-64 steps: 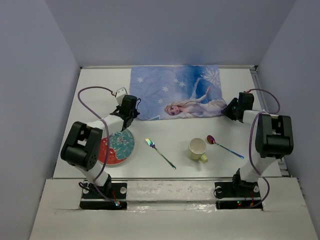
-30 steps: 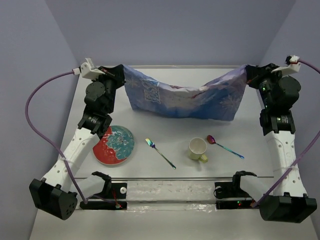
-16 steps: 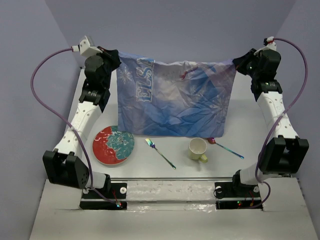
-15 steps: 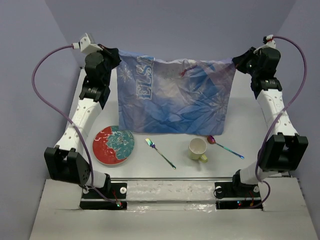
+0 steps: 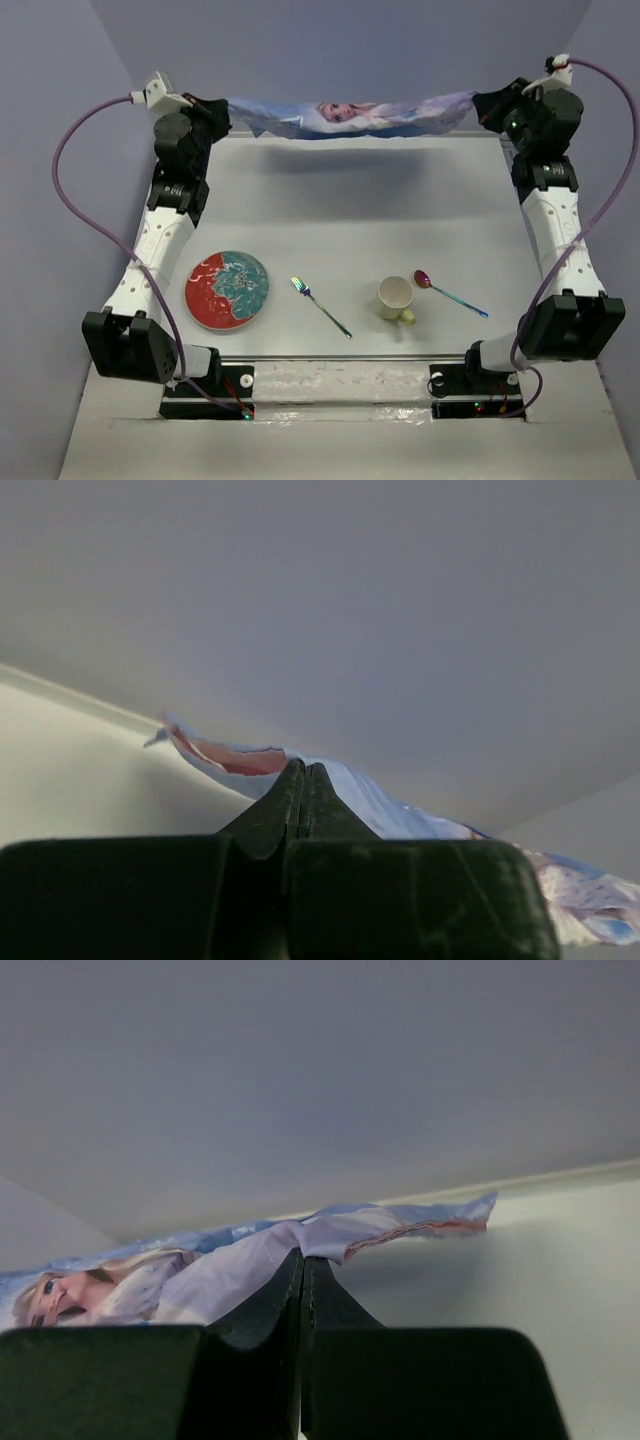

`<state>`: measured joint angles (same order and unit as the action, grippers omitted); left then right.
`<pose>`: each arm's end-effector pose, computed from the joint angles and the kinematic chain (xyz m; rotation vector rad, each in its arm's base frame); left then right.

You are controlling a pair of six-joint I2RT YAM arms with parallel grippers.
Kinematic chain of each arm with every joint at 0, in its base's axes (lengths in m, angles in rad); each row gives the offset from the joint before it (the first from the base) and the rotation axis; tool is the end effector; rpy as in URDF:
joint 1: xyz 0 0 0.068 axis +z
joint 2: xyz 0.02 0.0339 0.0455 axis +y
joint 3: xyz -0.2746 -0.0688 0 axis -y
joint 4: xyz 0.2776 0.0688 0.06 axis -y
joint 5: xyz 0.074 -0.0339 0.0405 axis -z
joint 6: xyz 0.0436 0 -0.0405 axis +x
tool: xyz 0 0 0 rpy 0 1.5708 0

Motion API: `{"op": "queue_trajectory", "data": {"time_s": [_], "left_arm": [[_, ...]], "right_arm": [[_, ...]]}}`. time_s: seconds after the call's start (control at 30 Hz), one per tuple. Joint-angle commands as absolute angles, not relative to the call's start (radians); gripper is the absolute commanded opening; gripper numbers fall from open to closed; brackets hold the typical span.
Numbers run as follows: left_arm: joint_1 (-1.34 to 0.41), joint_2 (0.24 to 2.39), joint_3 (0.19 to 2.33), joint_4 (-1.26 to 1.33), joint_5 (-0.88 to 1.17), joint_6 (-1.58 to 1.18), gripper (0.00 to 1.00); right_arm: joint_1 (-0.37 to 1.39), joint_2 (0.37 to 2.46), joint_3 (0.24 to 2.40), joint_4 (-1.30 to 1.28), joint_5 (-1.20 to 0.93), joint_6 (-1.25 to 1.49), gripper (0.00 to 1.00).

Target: Set the dinner table for one person

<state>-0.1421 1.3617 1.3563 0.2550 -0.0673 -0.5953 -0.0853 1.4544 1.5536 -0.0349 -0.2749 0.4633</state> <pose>0.3516 -0.0473 0.4696 -0.3585 1.2960 -0.5809 0.3738 -0.0201 0.4809 0.1951 1.5178 0.5090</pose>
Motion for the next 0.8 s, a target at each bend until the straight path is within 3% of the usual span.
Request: {"op": "queue_trajectory", "data": {"time_s": [0.0,0.27,0.43,0.77], "left_arm": [[-0.127,1.316,1.100,0.379,-0.040,-0.679,0.00],[-0.127,1.331,0.703,0.546,-0.026,-0.761,0.00],[-0.127,1.324,0.578,0.597,-0.011,-0.772,0.00],[-0.124,1.243,0.370,0.611,-0.045,-0.793,0.00]], "right_arm": [[-0.084,1.465,1.295,0.070,-0.288,0.477,0.00],[-0.084,1.569,0.912,0.276,-0.311,0.555,0.00],[-0.084,1.609,0.839,0.314,-0.336,0.575,0.00],[-0.084,1.497,0.559,0.399,-0.305,0.647,0.00]]}}
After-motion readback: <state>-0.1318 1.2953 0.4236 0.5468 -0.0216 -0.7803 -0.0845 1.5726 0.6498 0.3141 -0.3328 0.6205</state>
